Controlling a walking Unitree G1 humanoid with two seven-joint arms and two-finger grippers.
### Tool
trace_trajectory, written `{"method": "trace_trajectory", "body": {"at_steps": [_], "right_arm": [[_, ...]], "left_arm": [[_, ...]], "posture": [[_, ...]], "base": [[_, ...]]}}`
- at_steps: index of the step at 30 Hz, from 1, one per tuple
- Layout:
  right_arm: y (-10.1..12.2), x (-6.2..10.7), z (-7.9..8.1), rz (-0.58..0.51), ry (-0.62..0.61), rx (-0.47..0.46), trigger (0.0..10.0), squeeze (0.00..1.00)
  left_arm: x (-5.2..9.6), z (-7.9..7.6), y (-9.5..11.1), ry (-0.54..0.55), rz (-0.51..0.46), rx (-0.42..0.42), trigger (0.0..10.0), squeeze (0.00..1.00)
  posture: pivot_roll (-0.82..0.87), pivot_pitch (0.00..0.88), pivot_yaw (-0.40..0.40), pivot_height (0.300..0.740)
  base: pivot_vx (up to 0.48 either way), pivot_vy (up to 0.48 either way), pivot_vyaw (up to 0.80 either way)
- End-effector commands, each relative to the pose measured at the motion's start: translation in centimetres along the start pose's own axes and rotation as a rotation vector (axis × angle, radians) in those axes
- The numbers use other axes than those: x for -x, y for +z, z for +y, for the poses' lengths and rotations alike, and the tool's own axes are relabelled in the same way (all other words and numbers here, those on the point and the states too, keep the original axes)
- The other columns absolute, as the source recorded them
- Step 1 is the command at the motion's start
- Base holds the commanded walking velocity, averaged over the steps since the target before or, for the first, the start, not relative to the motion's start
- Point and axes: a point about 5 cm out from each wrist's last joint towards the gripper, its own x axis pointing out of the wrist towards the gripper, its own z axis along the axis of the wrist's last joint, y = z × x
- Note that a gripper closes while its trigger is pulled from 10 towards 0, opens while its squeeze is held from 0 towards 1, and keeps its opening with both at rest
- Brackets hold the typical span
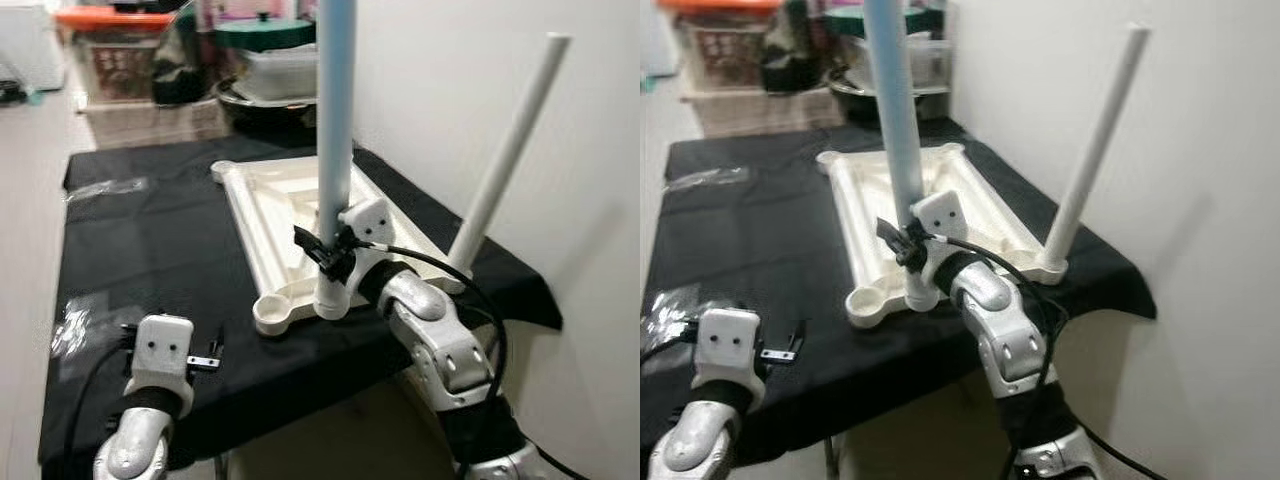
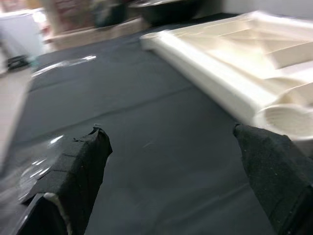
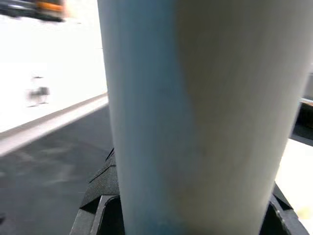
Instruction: Building children table
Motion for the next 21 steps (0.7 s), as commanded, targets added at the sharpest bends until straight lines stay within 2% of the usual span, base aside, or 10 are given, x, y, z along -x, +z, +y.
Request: {"method": "trace_trajectory", "body": {"at_steps": [1, 3, 7, 16, 18, 21], "right_arm": [[0.33, -0.24, -0.08, -0.014, 0.007, 0.012, 10.0, 0.0], [0.34, -0.32, -0.04, -0.015, 0.009, 0.01, 10.0, 0.0], [0.38, -0.51, -0.09, -0.021, -0.001, -0.023, 10.0, 0.0], [0.39, -0.55, 0.35, -0.031, 0.017, -0.017, 10.0, 0.0], [0.44, -0.5, 0.46, -0.036, 0.018, -0.01, 10.0, 0.0], [0.46, -0.49, 0.5, -0.04, 0.017, -0.008, 10.0, 0.0]], "left_arm": [[0.01, -0.03, -0.47, 0.006, 0.027, -0.003, 10.0, 0.0], [0.01, 0.09, -0.5, 0.013, 0.028, -0.004, 10.0, 0.0], [0.03, 0.25, -0.47, 0.022, 0.024, -0.002, 10.0, 0.0], [-0.06, 0.51, -0.4, 0.048, 0.011, 0.027, 10.0, 0.0], [-0.18, 0.54, -0.24, 0.046, 0.003, 0.03, 10.0, 0.0], [-0.31, 0.53, -0.15, 0.046, -0.004, 0.03, 10.0, 0.0]], "posture": [[0.08, 0.0, -0.092, 0.74], [0.08, 0.0, -0.092, 0.74], [0.08, 0.0, -0.093, 0.74], [0.08, 0.0, -0.088, 0.74], [0.08, 0.0, -0.088, 0.74], [0.08, 0.0, -0.082, 0.74]], "base": [[0.0, 0.0, 0.8], [0.0, 0.0, 0.8], [0.0, 0.0, 0.0], [0.0, 0.0, 0.0], [0.255, 0.0, 0.0], [0.299, 0.0, 0.8]]}}
